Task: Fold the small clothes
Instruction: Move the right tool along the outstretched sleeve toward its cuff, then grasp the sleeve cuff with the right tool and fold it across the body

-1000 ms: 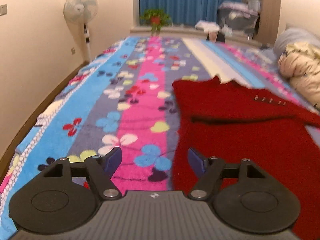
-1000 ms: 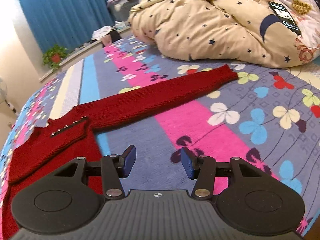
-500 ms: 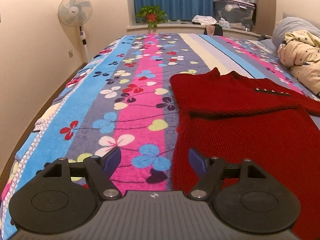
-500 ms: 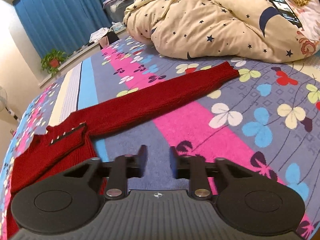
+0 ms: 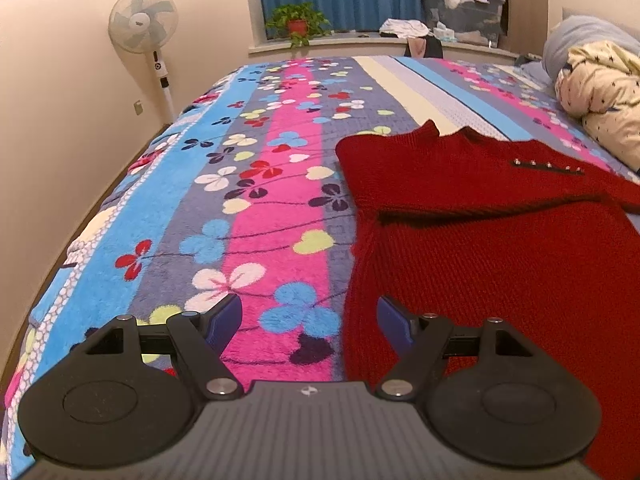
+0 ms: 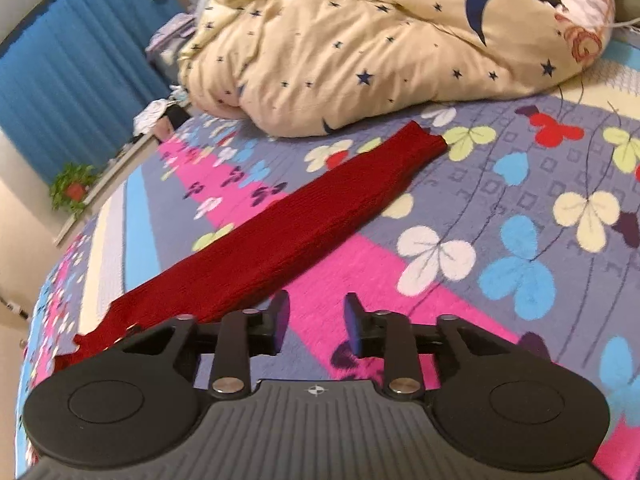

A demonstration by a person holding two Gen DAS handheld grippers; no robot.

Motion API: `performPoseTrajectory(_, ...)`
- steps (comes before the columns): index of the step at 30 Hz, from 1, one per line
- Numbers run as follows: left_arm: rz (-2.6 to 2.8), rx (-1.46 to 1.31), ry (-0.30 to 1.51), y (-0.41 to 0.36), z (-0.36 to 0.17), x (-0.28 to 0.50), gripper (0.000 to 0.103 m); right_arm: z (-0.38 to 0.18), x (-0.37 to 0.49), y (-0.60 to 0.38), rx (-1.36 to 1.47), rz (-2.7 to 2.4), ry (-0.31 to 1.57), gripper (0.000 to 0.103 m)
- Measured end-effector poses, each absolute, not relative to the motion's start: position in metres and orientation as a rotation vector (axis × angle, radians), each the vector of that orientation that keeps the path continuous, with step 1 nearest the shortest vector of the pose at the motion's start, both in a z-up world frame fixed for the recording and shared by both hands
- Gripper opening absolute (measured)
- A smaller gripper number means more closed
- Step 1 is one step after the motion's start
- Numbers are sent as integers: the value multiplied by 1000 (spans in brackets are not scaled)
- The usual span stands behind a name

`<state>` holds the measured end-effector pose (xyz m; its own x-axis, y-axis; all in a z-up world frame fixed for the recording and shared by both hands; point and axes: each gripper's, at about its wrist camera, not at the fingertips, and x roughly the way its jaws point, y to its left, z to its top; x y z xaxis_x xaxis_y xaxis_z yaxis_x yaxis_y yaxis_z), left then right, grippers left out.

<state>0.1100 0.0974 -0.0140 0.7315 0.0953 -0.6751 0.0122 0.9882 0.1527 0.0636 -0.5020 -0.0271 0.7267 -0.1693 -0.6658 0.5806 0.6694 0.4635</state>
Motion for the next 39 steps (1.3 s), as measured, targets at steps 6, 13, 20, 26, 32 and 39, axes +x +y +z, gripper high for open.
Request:
performPoseTrajectory(6,34,179,757,93,-21,120,79,-51,92,-514,748,-486,646,54)
performPoseTrajectory(13,36,207,780,92,-30,127,79,-86,121,-538,848,-512,623,61)
performPoseTrajectory(20,44,215,795,95,-36,134,79,-99,146,-546,816,-545,558,62)
performPoseTrajectory(26,61,207,799,99,-39,139,79,-103,161,-544,742,-573,533,59)
performPoseTrajectory(32,59,200,802,98,-40,142,79,-107,161,-550,745,-593,515,25)
performPoseTrajectory(39,39,184,782,95,-35,138,79,-95,162,-545,707,-600,492,15)
